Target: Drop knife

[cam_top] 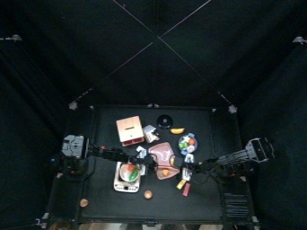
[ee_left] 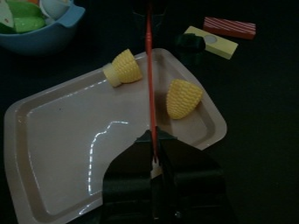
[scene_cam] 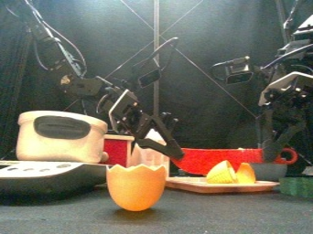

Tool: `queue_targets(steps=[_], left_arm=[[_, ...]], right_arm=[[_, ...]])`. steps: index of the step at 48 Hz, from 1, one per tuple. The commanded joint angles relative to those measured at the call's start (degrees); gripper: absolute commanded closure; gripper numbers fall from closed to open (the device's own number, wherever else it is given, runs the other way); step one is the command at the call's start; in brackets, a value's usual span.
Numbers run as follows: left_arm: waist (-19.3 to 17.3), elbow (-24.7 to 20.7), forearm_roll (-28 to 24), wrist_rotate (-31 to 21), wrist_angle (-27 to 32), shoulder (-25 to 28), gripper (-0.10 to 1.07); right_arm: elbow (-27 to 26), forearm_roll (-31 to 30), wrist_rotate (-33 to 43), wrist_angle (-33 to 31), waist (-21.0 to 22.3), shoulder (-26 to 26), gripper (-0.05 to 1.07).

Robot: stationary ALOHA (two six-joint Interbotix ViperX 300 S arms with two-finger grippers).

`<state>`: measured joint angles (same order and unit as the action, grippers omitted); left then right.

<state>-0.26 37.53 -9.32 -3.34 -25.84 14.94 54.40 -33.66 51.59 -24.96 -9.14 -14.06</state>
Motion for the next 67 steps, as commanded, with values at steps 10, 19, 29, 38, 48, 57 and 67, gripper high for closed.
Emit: queue_targets(steps=[10, 19, 29, 38, 48, 57, 67], left_arm=[[0.3, -1.6, 0.2, -0.3, -0.6, -2.5, 0.52], [0.2, -1.6, 0.3, -0.4, -0.9, -3.2, 0.33], [0.0, -1.7, 1.8, -0.4, -1.8, -4.0, 0.14], [0.0, -0.8, 3.7, -0.2, -6.7, -5.6, 0.12], [-0.6, 1.2, 4.7, -0.2, -13.2, -7.1, 0.12], [-1.5, 3.3, 7.7, -0.2, -17.6, -8.2, 0.12], [-1.7, 5.4, 9.7, -0.2, -19.9, -9.1, 0.12]], right_arm=[[-2.4, 0.0, 0.4, -0.1, 0.1, -2.2, 0.61], [-2.4, 1.5, 0.4, -1.6, 0.1, -3.7, 0.61], [-1.8, 4.7, 0.4, -2.2, -0.2, -6.2, 0.61], [-0.9, 8.1, 0.6, -2.2, -0.8, -9.0, 0.61], [0.8, 13.1, 1.0, -3.9, -0.8, -13.1, 0.61], [2.4, 17.9, 1.0, -4.2, -0.8, -16.9, 0.61], [4.2, 22.2, 1.0, -4.8, -0.8, -20.0, 0.61]])
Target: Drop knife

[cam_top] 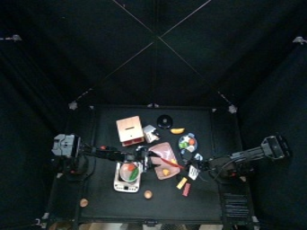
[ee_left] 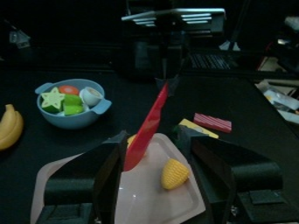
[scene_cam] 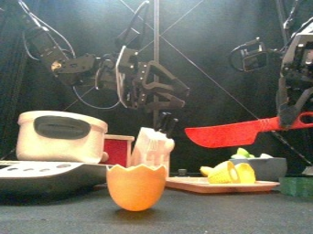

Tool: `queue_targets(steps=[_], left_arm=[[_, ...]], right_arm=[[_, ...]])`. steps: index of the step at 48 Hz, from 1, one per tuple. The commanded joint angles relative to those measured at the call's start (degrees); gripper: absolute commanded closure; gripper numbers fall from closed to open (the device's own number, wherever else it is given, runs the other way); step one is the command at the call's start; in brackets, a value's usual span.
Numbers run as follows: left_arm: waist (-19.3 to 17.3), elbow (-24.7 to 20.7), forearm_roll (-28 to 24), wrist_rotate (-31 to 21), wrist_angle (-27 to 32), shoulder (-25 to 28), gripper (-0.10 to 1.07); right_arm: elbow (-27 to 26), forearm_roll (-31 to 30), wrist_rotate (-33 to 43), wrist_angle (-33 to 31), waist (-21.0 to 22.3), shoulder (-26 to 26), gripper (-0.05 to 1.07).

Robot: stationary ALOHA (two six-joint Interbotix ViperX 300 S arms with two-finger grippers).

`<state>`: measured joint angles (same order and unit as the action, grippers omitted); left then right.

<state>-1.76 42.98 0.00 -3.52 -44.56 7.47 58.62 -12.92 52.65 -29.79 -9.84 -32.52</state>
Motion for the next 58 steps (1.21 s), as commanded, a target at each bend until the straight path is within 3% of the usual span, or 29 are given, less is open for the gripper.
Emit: queue_targets(steps=[1, 13, 39, 58], left_arm=[[-0.1, 0.1, 0.4, 0.0, -1.2, -1.7, 0.12], [0.3, 2.9, 2.1, 0.1, -1.2, -3.7, 0.13], [0.4, 5.8, 1.2, 0.2, -1.2, -5.8, 0.13], [0.5, 6.4, -1.9, 0.1, -1.2, -5.8, 0.13]], right_arm=[[0.4, 2.0, -0.1, -0.1, -0.1, -2.0, 0.61], [2.5, 6.4, 2.2, -1.1, 0.3, -4.1, 0.61], [6.9, -0.2, 20.7, -2.6, -1.2, -9.4, 0.61], [9.7, 2.6, 30.0, -2.8, -5.1, -8.3, 0.62]])
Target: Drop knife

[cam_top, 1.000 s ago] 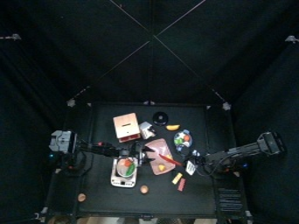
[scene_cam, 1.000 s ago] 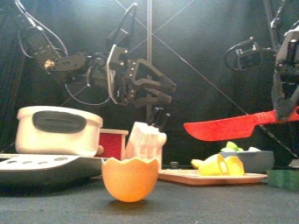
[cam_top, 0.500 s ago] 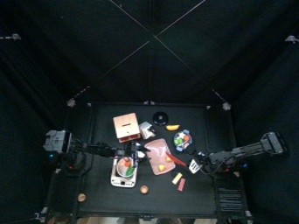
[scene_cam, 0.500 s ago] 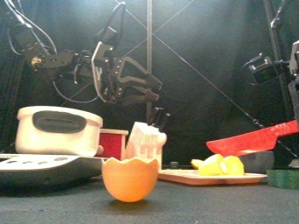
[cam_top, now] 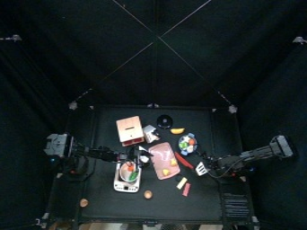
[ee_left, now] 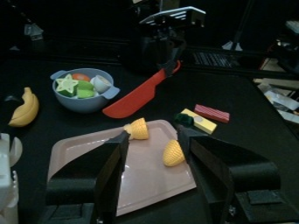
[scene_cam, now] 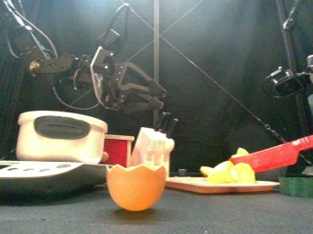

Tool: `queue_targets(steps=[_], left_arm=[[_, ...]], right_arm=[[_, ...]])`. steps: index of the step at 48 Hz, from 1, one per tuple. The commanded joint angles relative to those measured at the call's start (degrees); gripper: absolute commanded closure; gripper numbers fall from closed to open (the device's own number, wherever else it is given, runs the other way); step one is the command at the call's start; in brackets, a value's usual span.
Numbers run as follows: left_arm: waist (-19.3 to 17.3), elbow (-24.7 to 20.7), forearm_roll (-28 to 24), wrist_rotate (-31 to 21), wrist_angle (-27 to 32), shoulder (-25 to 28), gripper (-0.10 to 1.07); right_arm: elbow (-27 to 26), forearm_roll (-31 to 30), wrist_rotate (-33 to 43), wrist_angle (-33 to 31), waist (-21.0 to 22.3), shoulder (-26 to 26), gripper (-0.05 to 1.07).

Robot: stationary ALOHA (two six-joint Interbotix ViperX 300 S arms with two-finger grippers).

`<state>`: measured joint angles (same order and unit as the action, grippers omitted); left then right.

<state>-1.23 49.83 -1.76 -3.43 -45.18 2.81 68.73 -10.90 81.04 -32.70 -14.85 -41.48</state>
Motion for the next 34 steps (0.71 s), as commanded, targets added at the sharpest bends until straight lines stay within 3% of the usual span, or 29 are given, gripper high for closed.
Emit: queue_targets(steps=[1, 17, 34], left_arm=[[0.0, -0.4, -0.2, 0.0, -0.6, -1.1, 0.13], [-0.4, -0.4, -0.2, 0.0, -0.6, -0.8, 0.13], [-0.4, -0.2, -0.2, 0.0, -0.6, -0.6, 0.13]], right_arm=[[-0.4, 0.9, 2.0, 0.0, -0.2, 0.8, 0.61], [-0.6, 1.2, 3.1, -0.4, -1.3, 5.1, 0.57], [-1.8, 0.8, 2.7, -1.8, -1.3, 7.5, 0.25]])
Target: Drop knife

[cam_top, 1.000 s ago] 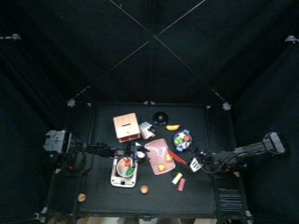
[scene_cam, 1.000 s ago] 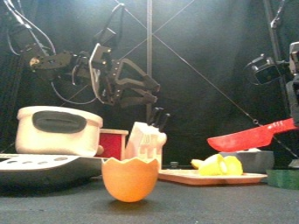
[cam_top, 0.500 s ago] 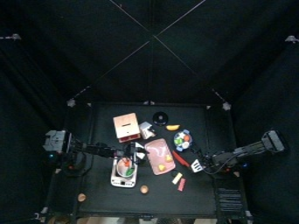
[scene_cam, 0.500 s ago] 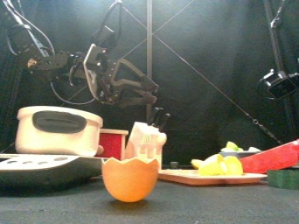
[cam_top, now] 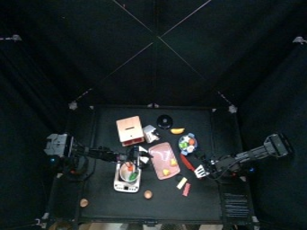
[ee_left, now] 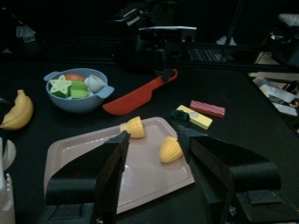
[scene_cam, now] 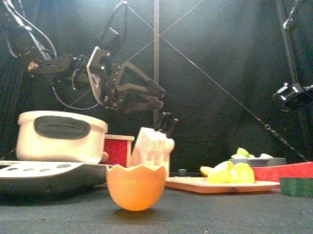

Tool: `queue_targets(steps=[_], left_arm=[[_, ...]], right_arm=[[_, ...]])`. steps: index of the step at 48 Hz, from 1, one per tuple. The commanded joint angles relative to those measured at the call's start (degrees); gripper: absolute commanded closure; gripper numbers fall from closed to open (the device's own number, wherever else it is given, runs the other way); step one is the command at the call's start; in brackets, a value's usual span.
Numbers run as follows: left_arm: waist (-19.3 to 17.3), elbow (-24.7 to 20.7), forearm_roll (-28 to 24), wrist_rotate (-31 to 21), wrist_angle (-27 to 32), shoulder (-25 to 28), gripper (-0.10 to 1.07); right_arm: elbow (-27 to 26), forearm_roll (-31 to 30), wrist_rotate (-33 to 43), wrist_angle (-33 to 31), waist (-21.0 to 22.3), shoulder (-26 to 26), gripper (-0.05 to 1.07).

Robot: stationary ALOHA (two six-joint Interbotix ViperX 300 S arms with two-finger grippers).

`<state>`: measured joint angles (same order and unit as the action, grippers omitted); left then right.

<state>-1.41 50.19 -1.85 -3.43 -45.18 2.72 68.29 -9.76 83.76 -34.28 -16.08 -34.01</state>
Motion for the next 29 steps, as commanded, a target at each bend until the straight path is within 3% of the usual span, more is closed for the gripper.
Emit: queue_targets(steps=[1, 22, 29], left_arm=[[-0.2, -0.5, -0.1, 0.0, -0.6, -0.5, 0.13], [-0.2, 0.2, -0.1, 0.0, -0.6, -0.6, 0.13], [-0.2, 0.2, 0.0, 0.0, -0.6, -0.9, 0.13]], right_arm=[[-1.3, -0.4, 0.1, -0.4, -0.1, 0.0, 0.24], [-2.0, -1.8, 0.0, -0.6, -0.1, 2.3, 0.22], [-3.8, -5.2, -0.3, -0.6, -0.1, 3.6, 0.22]])
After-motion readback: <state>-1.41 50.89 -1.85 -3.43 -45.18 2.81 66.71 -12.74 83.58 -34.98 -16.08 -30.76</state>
